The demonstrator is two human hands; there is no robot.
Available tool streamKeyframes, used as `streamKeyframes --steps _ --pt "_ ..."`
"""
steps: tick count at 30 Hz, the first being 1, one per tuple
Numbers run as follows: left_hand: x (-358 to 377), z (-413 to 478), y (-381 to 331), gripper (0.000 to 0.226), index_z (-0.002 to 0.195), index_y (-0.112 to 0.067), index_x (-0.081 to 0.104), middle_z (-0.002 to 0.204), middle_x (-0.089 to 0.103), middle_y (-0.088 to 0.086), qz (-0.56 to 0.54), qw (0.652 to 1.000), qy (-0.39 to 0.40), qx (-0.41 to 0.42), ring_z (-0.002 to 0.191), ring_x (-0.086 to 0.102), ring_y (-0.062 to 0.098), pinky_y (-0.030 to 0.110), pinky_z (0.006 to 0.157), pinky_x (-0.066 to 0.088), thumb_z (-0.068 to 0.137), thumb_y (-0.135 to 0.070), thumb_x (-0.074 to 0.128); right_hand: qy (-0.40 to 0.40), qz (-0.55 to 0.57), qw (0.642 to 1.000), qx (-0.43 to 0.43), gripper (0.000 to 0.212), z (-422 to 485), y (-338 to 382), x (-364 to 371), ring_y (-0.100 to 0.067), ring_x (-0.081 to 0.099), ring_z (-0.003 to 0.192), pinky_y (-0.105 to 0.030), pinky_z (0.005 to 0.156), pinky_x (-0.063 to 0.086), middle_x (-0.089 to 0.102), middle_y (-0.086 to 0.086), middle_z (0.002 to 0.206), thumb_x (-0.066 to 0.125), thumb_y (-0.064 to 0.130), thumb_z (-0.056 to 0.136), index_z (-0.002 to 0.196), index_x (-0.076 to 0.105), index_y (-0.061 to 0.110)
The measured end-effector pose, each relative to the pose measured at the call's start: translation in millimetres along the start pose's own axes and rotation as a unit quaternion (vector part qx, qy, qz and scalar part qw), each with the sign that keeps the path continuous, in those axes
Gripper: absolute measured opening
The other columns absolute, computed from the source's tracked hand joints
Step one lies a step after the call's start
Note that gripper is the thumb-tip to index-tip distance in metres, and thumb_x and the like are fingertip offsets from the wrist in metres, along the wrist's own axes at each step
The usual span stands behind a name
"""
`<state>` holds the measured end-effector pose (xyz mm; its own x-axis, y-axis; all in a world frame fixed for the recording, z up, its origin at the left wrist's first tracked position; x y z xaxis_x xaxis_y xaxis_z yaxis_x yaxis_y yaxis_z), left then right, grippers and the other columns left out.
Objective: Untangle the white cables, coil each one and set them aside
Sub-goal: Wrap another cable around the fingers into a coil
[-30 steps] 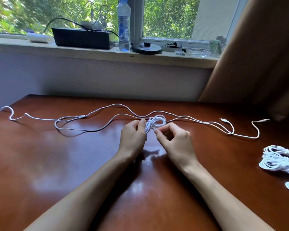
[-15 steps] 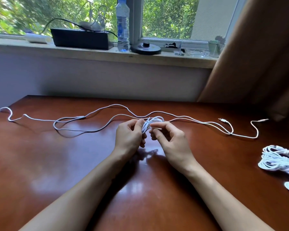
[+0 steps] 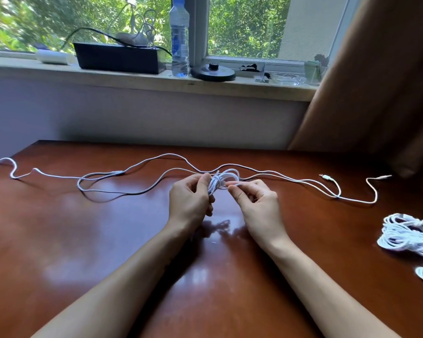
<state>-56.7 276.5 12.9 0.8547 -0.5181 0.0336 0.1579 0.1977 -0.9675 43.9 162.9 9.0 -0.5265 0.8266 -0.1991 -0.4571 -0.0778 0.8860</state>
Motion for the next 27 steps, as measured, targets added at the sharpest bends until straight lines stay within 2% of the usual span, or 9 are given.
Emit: streamKeyframes --steps 2,4,8,12,15,19,21,24,27 --pt "0 -1 0 0.03 0.08 -0.009 0.072 0.051 0.056 0.007 -0.004 1.0 0.004 0.002 0.04 0.05 0.021 0.028 0.041 0.045 0.103 -0.017 0.054 -0.008 0.007 1.0 0.006 0.009 0 0 0 -0.019 0.066 0.086 -0.031 0.077 0.051 0.07 0.001 0.095 0.075 0.02 0.09 0.097 0.081 0.021" --pt "1 -1 -1 0.029 0.082 -0.009 0.072 0.052 0.055 0.007 -0.008 1.0 0.011 0.005 0.041 0.05 0.021 0.028 0.041 0.045 0.103 -0.016 0.054 -0.019 0.01 1.0 -0.005 0.009 -1 1 -1 -0.014 0.068 0.089 -0.025 0.078 0.052 0.071 0.003 0.097 0.074 0.018 0.091 0.097 0.08 0.023" --pt "3 -6 -4 0.024 0.088 -0.009 0.074 0.052 0.057 0.001 0.005 0.999 0.023 0.028 0.041 0.051 0.015 0.027 0.04 0.044 0.103 -0.014 0.055 -0.04 0.013 0.999 -0.006 0.011 0 2 -4 -0.014 0.066 0.084 -0.019 0.074 0.049 0.071 0.004 0.095 0.075 0.019 0.09 0.092 0.076 0.03" --pt "5 -8 -6 0.023 0.092 -0.008 0.075 0.054 0.057 -0.001 0.003 0.999 0.037 0.037 0.042 0.052 0.012 0.026 0.04 0.044 0.103 -0.014 0.055 -0.062 0.009 0.998 -0.017 0.009 -2 5 -6 -0.006 0.065 0.083 -0.011 0.073 0.046 0.069 0.005 0.095 0.076 0.017 0.089 0.092 0.076 0.026" --pt "4 -7 -7 0.024 0.094 -0.004 0.074 0.054 0.056 0.002 -0.01 0.998 0.044 0.033 0.042 0.05 0.014 0.026 0.04 0.043 0.103 -0.014 0.055 -0.071 0.008 0.997 -0.033 0.012 -2 8 -7 -0.005 0.064 0.083 -0.013 0.074 0.047 0.067 0.001 0.096 0.079 0.015 0.086 0.095 0.076 0.023" --pt "5 -8 -7 0.024 0.093 -0.013 0.074 0.054 0.055 0.001 -0.027 0.996 0.074 0.03 0.042 0.049 0.016 0.027 0.04 0.044 0.104 -0.013 0.054 -0.068 0.047 0.997 -0.011 0.023 1 6 -11 -0.01 0.066 0.087 -0.018 0.075 0.049 0.068 0.0 0.099 0.084 0.016 0.081 0.098 0.072 0.024" --pt "5 -8 -7 0.024 0.093 -0.014 0.074 0.054 0.057 -0.004 -0.035 0.995 0.083 0.032 0.043 0.049 0.015 0.027 0.041 0.045 0.104 -0.013 0.053 -0.048 0.091 0.994 0.027 0.031 2 3 -10 -0.015 0.068 0.099 -0.023 0.085 0.053 0.069 0.003 0.102 0.084 0.017 0.081 0.105 0.068 0.027" --pt "4 -8 -10 0.026 0.091 -0.017 0.073 0.054 0.057 -0.007 -0.037 0.995 0.086 0.037 0.043 0.048 0.012 0.026 0.04 0.044 0.104 -0.011 0.051 -0.011 0.16 0.984 0.077 0.05 3 0 -6 -0.016 0.067 0.114 -0.03 0.099 0.052 0.068 -0.001 0.12 0.081 0.013 0.084 0.127 0.058 0.026" --pt "2 -6 -10 0.028 0.088 -0.018 0.073 0.053 0.053 -0.002 -0.029 0.996 0.082 0.036 0.041 0.046 0.012 0.024 0.039 0.042 0.104 -0.01 0.051 0.025 0.211 0.972 0.099 0.045 4 4 -5 -0.014 0.07 0.105 -0.029 0.088 0.057 0.073 -0.005 0.113 0.076 0.006 0.086 0.128 0.061 0.014"
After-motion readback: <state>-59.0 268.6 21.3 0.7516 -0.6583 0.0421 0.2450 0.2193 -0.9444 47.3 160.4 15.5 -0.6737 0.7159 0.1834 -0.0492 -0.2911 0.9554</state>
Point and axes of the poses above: each hand's wrist, its own z-axis towards the middle knuckle, its own x-axis out of the palm, y = z × x, the point moved 2 cm from there along z, towards the middle knuckle
